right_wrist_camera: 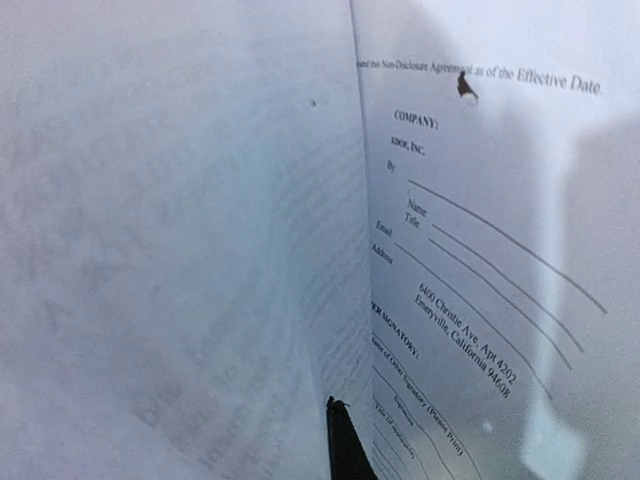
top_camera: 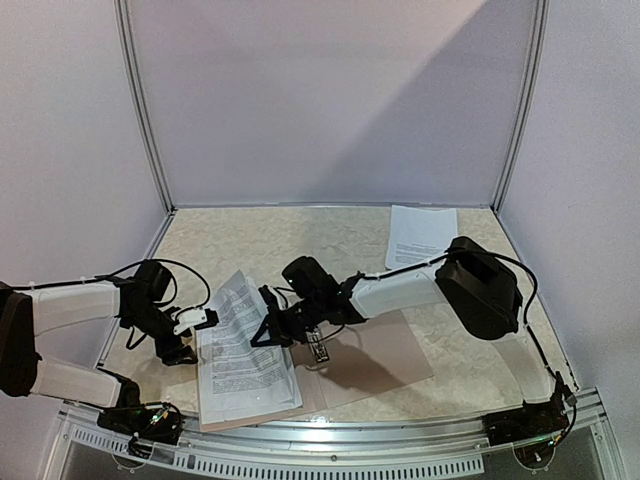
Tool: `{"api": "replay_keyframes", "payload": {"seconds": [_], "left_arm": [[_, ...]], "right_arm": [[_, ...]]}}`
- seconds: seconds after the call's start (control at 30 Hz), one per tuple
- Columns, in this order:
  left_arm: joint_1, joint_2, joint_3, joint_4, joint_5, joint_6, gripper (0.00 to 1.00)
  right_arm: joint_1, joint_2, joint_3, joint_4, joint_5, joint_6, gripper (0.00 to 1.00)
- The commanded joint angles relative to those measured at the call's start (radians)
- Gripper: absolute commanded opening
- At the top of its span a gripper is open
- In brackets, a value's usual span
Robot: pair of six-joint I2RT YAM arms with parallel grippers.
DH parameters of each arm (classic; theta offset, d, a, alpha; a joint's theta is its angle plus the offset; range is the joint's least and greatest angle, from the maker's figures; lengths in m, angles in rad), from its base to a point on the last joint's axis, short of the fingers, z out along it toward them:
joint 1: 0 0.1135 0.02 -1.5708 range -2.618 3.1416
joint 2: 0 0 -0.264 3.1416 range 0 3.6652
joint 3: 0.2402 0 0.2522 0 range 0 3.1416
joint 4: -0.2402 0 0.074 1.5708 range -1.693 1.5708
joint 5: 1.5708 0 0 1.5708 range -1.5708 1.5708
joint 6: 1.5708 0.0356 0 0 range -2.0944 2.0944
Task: Put the files into the folder
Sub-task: Insert the folder to form pockets on the folder.
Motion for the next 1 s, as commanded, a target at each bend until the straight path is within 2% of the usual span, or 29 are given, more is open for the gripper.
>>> {"api": "replay_keyframes", "payload": {"seconds": [0.0,0.27,0.73,0.97], "left_arm": [[-0.009,0.022,-0.037,0.069,-0.126,0.029,0.76],[-0.006,0.032,-0.036,0.079,-0.151,0.030,0.74],[-0.002,0.067,-0.042,0.153,-0.239,0.015,0.68],[-0.002,0.076,-0.058,0.168,-0.242,0.012,0.68]], "right_arm": [[-0.027,-0.017,0.030,-0.147,0.016,-0.122,0.00],[-0.032,0.001,0.099,-0.250,-0.050,-0.172,0.00],[-0.035,0.005,0.217,-0.452,-0.041,-0.261,0.00],[-0.032,0.047,0.175,-0.411,-0.089,-0.229,0.00]]}}
